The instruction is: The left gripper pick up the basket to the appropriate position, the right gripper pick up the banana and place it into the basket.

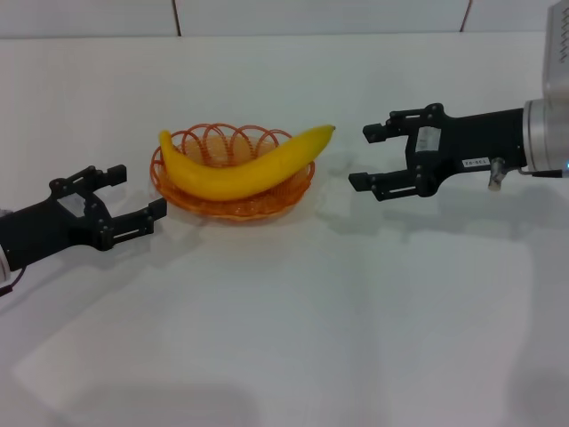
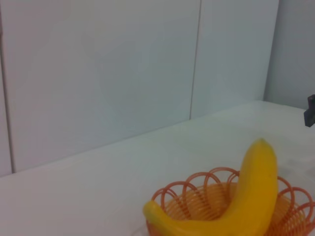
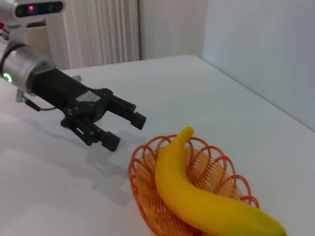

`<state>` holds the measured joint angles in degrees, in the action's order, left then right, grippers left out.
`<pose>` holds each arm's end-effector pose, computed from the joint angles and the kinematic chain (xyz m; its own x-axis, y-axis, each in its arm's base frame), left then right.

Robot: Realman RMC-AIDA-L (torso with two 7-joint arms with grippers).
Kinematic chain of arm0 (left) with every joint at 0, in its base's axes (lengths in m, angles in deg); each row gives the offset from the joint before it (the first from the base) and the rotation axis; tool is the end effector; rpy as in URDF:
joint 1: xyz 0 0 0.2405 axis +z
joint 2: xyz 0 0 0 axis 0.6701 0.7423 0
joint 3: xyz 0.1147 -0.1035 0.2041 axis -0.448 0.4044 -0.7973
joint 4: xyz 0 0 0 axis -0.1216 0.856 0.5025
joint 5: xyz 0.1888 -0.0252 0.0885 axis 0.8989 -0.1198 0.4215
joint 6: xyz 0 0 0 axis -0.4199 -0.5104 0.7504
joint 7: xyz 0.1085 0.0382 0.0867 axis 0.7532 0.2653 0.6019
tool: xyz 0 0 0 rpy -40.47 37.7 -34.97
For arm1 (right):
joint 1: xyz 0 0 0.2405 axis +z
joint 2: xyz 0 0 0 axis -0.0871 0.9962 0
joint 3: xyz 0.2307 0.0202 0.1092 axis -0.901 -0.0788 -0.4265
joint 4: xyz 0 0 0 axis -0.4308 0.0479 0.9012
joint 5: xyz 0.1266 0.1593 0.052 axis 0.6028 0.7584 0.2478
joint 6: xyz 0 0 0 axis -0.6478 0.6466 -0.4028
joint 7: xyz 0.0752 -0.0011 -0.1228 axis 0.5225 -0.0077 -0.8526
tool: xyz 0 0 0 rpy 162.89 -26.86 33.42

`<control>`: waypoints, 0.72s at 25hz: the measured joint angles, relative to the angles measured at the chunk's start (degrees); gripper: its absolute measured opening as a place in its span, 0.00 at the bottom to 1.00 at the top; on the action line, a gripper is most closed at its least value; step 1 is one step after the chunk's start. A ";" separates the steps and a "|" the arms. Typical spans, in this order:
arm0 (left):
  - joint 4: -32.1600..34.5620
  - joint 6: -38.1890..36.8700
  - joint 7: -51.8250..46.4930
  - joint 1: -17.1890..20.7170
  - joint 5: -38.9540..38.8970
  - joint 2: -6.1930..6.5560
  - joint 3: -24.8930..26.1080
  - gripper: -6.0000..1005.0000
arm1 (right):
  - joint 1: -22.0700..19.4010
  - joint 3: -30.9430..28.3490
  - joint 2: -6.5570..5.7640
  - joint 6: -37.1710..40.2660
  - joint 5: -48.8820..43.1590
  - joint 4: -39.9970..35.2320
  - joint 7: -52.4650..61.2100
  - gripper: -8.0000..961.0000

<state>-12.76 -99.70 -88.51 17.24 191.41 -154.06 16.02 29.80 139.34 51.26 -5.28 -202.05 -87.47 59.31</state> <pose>-0.3242 0.3216 -0.0064 0.8107 0.2588 0.5252 0.5145 -0.7430 -0.4280 0.2382 0.3718 0.0016 0.9469 -0.1796 -0.2666 -0.2510 -0.9312 -0.2642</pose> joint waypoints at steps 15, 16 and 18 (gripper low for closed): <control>-0.09 0.53 -0.34 0.57 1.76 0.13 0.00 0.87 | -0.18 0.22 -0.09 -0.93 -0.06 0.84 0.04 0.81; -0.09 0.54 -0.35 0.59 1.76 0.13 0.00 0.87 | -0.18 0.22 -0.09 -0.93 -0.06 0.84 0.04 0.81; -0.09 0.59 -0.36 0.64 1.78 0.13 0.00 0.87 | -0.20 0.21 -0.09 -0.93 -0.06 0.84 0.04 0.81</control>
<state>-12.85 -99.11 -88.87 17.88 193.19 -153.93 16.02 29.60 139.55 51.17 -6.21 -202.10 -86.62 59.34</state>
